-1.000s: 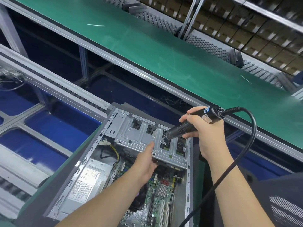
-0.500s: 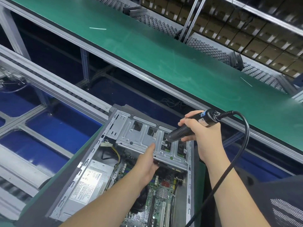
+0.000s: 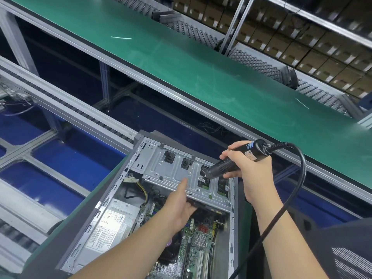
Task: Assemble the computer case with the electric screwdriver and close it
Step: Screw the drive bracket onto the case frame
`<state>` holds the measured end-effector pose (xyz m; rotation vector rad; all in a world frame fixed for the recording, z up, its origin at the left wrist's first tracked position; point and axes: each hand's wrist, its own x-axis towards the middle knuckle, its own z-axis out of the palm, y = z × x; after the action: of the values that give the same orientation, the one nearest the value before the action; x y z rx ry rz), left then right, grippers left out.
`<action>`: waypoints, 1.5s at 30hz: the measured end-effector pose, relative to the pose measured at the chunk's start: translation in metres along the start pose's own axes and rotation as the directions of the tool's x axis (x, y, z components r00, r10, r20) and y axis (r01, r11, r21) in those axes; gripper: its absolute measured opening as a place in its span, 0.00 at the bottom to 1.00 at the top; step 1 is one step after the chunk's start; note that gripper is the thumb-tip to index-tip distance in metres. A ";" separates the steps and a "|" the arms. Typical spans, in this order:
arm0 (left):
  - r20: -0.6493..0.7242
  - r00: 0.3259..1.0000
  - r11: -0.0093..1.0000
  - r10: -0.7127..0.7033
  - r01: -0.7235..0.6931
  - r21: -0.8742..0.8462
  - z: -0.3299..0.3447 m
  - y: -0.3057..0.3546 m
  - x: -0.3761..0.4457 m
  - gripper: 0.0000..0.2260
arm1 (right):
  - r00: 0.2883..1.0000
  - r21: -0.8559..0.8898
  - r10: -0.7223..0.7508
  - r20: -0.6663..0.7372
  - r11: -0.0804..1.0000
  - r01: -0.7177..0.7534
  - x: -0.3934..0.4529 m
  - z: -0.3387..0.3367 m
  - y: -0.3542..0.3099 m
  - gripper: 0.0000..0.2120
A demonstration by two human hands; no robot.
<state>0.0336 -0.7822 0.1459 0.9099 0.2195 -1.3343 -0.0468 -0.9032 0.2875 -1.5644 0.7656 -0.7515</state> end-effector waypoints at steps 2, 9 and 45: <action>-0.127 0.991 0.939 0.040 0.006 0.345 -0.009 -0.001 -0.028 0.20 | 1.000 0.040 -0.020 -0.012 0.999 0.021 -0.003 -0.004 -0.007 0.09; 0.071 0.845 0.488 0.530 -0.372 0.790 0.015 0.078 -0.031 0.12 | 0.991 0.264 -0.088 -0.100 0.958 0.112 -0.007 -0.011 -0.022 0.07; 0.037 0.789 0.724 0.614 -0.581 0.373 0.001 0.094 0.078 0.07 | 0.941 0.688 0.278 -0.195 0.722 -0.071 0.016 0.022 0.108 0.05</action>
<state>0.1385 -0.8446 0.1396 1.2295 -0.2620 -0.7249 -0.0264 -0.9145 0.1789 -0.7119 0.7238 -0.9886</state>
